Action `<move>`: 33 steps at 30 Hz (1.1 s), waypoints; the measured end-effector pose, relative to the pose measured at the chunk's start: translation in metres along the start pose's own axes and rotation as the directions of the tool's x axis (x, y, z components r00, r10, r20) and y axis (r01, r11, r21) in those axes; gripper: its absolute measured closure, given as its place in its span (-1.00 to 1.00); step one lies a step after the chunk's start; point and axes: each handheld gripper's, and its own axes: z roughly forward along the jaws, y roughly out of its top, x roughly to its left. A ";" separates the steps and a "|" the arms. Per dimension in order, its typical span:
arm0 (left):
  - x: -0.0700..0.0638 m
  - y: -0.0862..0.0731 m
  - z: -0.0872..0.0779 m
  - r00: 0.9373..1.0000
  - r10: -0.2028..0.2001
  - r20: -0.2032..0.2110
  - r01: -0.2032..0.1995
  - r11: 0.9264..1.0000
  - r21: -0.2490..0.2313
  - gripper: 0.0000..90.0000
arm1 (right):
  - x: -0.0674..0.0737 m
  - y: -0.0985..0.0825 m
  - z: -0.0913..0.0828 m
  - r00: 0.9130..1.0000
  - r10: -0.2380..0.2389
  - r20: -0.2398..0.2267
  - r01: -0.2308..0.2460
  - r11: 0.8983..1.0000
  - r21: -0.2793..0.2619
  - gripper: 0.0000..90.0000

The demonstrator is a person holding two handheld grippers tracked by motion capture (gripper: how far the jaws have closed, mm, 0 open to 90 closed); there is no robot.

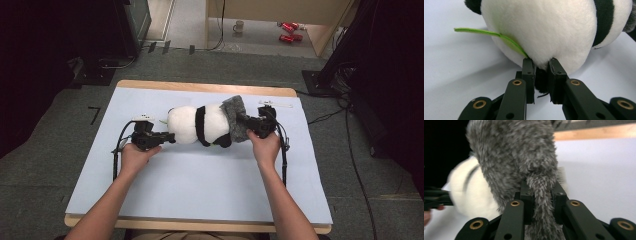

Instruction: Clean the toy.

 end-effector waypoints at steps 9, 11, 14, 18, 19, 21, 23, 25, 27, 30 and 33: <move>-0.001 -0.004 0.001 1.000 0.001 -0.009 0.000 1.000 0.007 0.74 | 0.000 -0.017 0.017 0.995 -0.076 0.066 0.068 0.991 0.114 0.76; -0.002 -0.004 0.001 1.000 0.004 -0.013 -0.004 1.000 0.009 0.74 | -0.002 -0.020 0.019 0.996 -0.067 0.065 0.058 0.990 0.130 0.76; -0.001 -0.004 0.001 1.000 0.010 -0.016 -0.010 1.000 0.010 0.74 | -0.006 -0.027 0.024 0.997 -0.049 0.063 0.037 0.983 0.180 0.76; 0.000 -0.004 0.001 1.000 0.001 -0.008 -0.001 1.000 0.008 0.73 | -0.009 -0.033 0.029 0.996 -0.051 0.069 0.034 0.973 0.227 0.76; 0.002 -0.003 0.001 1.000 -0.006 -0.001 0.006 1.000 0.009 0.73 | -0.009 -0.034 0.030 0.997 -0.047 0.066 0.031 0.974 0.227 0.76; 0.002 -0.003 0.001 1.000 -0.008 0.000 0.008 1.000 0.009 0.73 | -0.009 -0.034 0.029 0.996 -0.057 0.066 0.041 0.973 0.227 0.76; 0.002 -0.002 0.001 1.000 -0.005 0.002 0.005 1.000 0.012 0.73 | -0.009 -0.034 0.028 0.996 -0.059 0.069 0.042 0.973 0.225 0.76; 0.002 -0.002 0.001 1.000 -0.007 0.004 0.007 1.000 0.012 0.73 | -0.011 -0.032 0.025 0.995 -0.058 0.076 0.040 0.974 0.221 0.75; 0.002 -0.002 0.001 1.000 -0.001 -0.001 0.001 1.000 0.017 0.72 | -0.014 -0.028 0.016 0.996 -0.041 0.083 0.024 0.980 0.197 0.75; 0.001 -0.002 0.001 1.000 0.003 -0.001 -0.003 1.000 0.019 0.72 | -0.017 -0.022 0.004 0.996 -0.030 0.083 0.017 0.988 0.155 0.75; 0.001 -0.002 0.001 1.000 0.001 -0.002 -0.001 1.000 0.019 0.72 | -0.017 -0.017 -0.004 0.997 -0.022 0.080 0.012 0.993 0.118 0.75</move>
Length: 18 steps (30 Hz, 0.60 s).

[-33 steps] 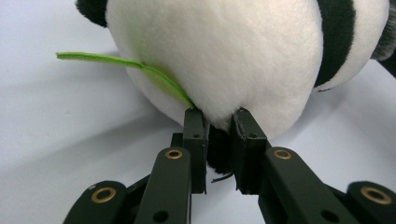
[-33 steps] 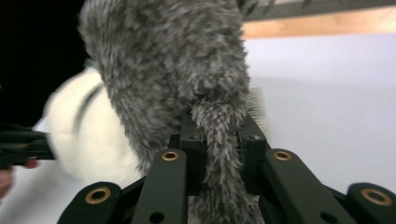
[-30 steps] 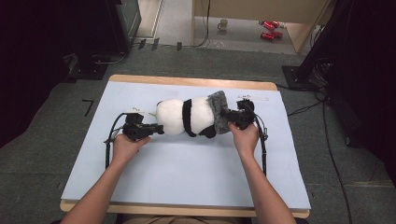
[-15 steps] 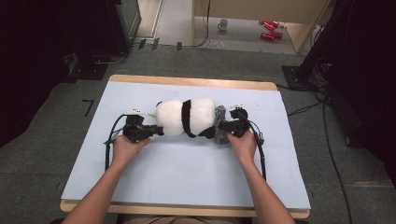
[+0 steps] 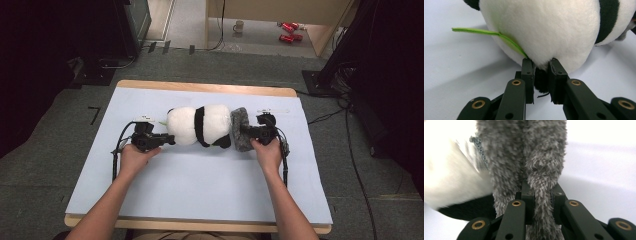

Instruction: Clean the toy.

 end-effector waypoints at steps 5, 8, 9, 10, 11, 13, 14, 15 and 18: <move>-0.001 -0.001 0.000 1.000 -0.006 0.001 0.006 1.000 -0.010 0.72 | 0.004 0.014 -0.025 1.000 -0.019 0.019 0.022 0.989 -0.145 0.75; -0.001 -0.003 -0.001 1.000 -0.007 0.003 0.008 1.000 -0.013 0.72 | 0.010 0.018 -0.023 0.999 -0.036 0.009 0.037 0.986 -0.165 0.75; -0.001 -0.003 -0.001 1.000 -0.007 0.003 0.008 1.000 -0.013 0.72 | 0.010 0.018 -0.023 0.999 -0.036 0.009 0.037 0.986 -0.165 0.75; -0.001 -0.004 -0.001 1.000 -0.009 0.004 0.009 1.000 -0.013 0.72 | 0.012 0.018 -0.020 0.999 -0.042 0.005 0.043 0.987 -0.154 0.75; -0.001 -0.005 -0.001 1.000 -0.006 0.003 0.006 1.000 -0.012 0.72 | 0.015 0.018 -0.015 0.999 -0.052 0.001 0.052 0.989 -0.141 0.74; -0.001 -0.006 -0.001 1.000 -0.004 -0.001 0.004 1.000 -0.004 0.71 | 0.018 0.018 -0.006 0.998 -0.062 -0.004 0.061 0.991 -0.115 0.74; -0.001 -0.007 -0.001 1.000 -0.005 -0.001 0.005 1.000 -0.004 0.71 | 0.021 0.018 0.000 0.998 -0.070 -0.007 0.069 0.993 -0.099 0.74; -0.001 -0.009 -0.001 1.000 -0.004 -0.005 0.004 1.000 -0.003 0.71 | 0.023 0.017 0.006 0.997 -0.082 -0.010 0.080 0.993 -0.082 0.75; -0.001 -0.010 -0.001 1.000 -0.001 -0.007 0.001 1.000 -0.003 0.70 | 0.024 0.016 0.010 0.996 -0.082 -0.015 0.081 0.994 -0.068 0.75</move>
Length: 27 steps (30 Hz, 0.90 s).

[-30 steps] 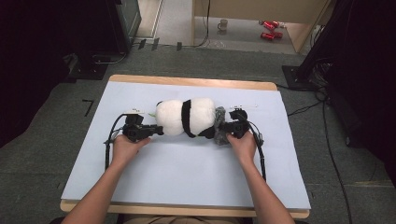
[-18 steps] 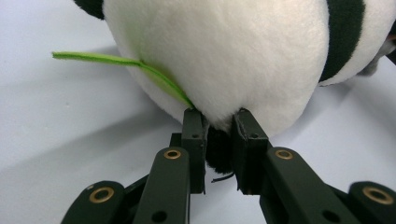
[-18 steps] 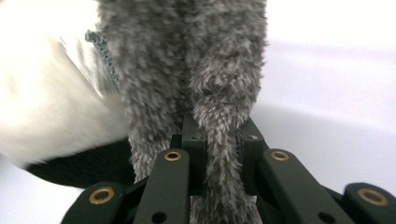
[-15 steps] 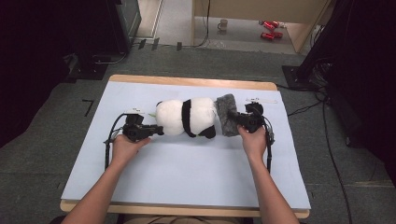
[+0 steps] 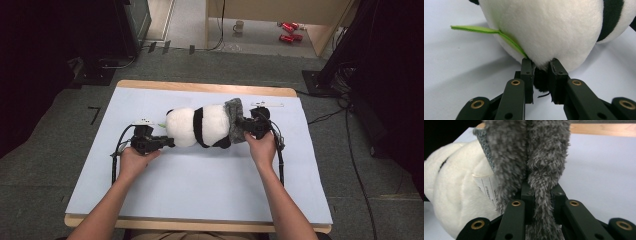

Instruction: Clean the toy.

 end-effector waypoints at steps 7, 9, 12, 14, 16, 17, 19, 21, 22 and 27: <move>0.000 -0.001 0.001 1.000 0.004 -0.005 -0.004 1.000 0.006 0.70 | 0.000 -0.008 0.014 1.000 -0.009 0.022 0.007 0.996 0.085 0.75; 0.000 -0.001 0.001 1.000 0.005 -0.005 -0.005 1.000 0.009 0.70 | 0.002 -0.011 0.019 0.999 -0.030 0.041 0.025 0.992 0.120 0.76; 0.001 -0.001 0.001 1.000 0.004 -0.004 -0.004 1.000 0.008 0.70 | 0.003 -0.017 0.024 0.998 -0.033 0.045 0.026 0.989 0.144 0.76; 0.001 0.000 0.001 1.000 0.000 -0.003 0.000 1.000 0.004 0.70 | 0.002 -0.021 0.027 0.999 -0.022 0.041 0.015 0.986 0.164 0.76; 0.001 0.000 0.001 1.000 -0.001 -0.001 0.001 1.000 0.005 0.70 | 0.001 -0.024 0.028 0.999 -0.023 0.036 0.016 0.984 0.179 0.76; 0.001 0.000 0.001 1.000 -0.001 -0.002 0.001 1.000 0.007 0.70 | 0.000 -0.023 0.027 0.999 -0.024 0.031 0.018 0.983 0.182 0.76; 0.002 0.000 0.000 1.000 0.000 0.001 0.000 1.000 0.009 0.70 | -0.001 -0.022 0.025 0.999 -0.021 0.028 0.015 0.982 0.186 0.75; 0.002 0.001 0.000 1.000 0.002 0.007 -0.002 1.000 0.007 0.70 | -0.004 -0.018 0.015 1.000 -0.013 0.026 0.008 0.984 0.179 0.75; 0.002 0.001 0.000 1.000 0.002 0.007 -0.002 1.000 0.007 0.70 | -0.005 -0.017 0.010 1.000 -0.013 0.028 0.008 0.985 0.170 0.75; 0.002 0.005 -0.001 1.000 0.024 0.017 -0.023 1.000 -0.007 0.70 | -0.006 -0.007 -0.017 1.000 0.006 0.012 -0.007 0.997 0.072 0.75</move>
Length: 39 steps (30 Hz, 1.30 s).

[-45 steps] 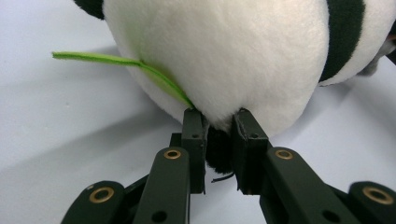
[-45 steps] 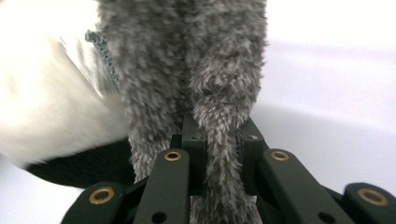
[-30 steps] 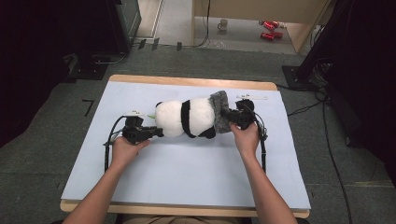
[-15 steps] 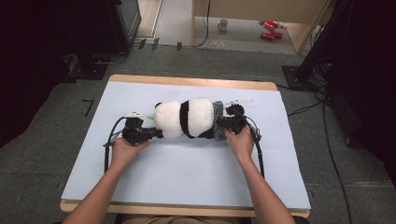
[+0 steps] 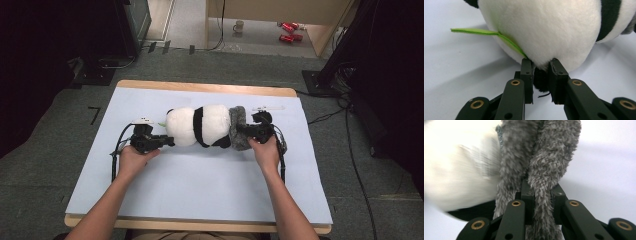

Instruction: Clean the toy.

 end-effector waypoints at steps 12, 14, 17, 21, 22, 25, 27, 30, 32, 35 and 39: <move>-0.005 0.002 -0.003 0.998 0.055 -0.014 -0.055 0.998 -0.026 0.68 | 0.044 0.016 -0.038 0.983 -0.092 -0.160 0.080 0.994 -0.079 0.74; -0.005 0.002 -0.003 0.998 0.062 -0.017 -0.063 0.998 -0.028 0.67 | 0.053 0.014 -0.030 0.976 -0.110 -0.188 0.106 0.994 -0.032 0.74; -0.005 0.001 -0.003 0.996 0.082 -0.028 -0.082 0.996 -0.029 0.64 | 0.061 0.009 -0.019 0.976 -0.143 -0.167 0.149 0.989 0.021 0.74; -0.006 0.001 -0.005 0.994 0.106 -0.032 -0.108 0.993 -0.055 0.43 | 0.056 0.009 -0.013 0.983 -0.145 -0.109 0.147 0.989 0.015 0.74; -0.006 0.000 -0.006 0.989 0.139 -0.046 -0.142 0.987 -0.069 0.33 | 0.053 0.009 -0.012 0.985 -0.141 -0.103 0.143 0.990 0.010 0.74; -0.006 -0.002 -0.006 0.982 0.180 -0.047 -0.183 0.980 -0.072 0.12 | 0.051 0.010 -0.010 0.986 -0.138 -0.098 0.139 0.990 0.008 0.74; -0.007 -0.004 -0.005 0.976 0.214 -0.029 -0.215 0.975 -0.056 -0.06 | 0.050 0.011 -0.006 0.986 -0.143 -0.085 0.143 0.990 -0.007 0.74; -0.008 -0.005 -0.005 0.974 0.227 -0.013 -0.228 0.972 -0.051 -0.15 | 0.050 0.013 -0.004 0.986 -0.145 -0.078 0.145 0.989 -0.008 0.74; -0.009 -0.006 -0.004 0.972 0.234 -0.006 -0.234 0.971 -0.054 -0.19 | 0.049 0.015 -0.002 0.987 -0.146 -0.071 0.145 0.989 -0.012 0.74; -0.009 -0.007 -0.002 0.974 0.226 -0.003 -0.226 0.972 -0.068 -0.25 | 0.048 0.019 0.001 0.989 -0.138 -0.062 0.137 0.990 -0.020 0.73; -0.006 -0.008 0.005 0.978 0.207 -0.014 -0.208 0.974 -0.087 -0.27 | 0.049 0.023 0.003 0.989 -0.134 -0.059 0.132 0.991 -0.033 0.73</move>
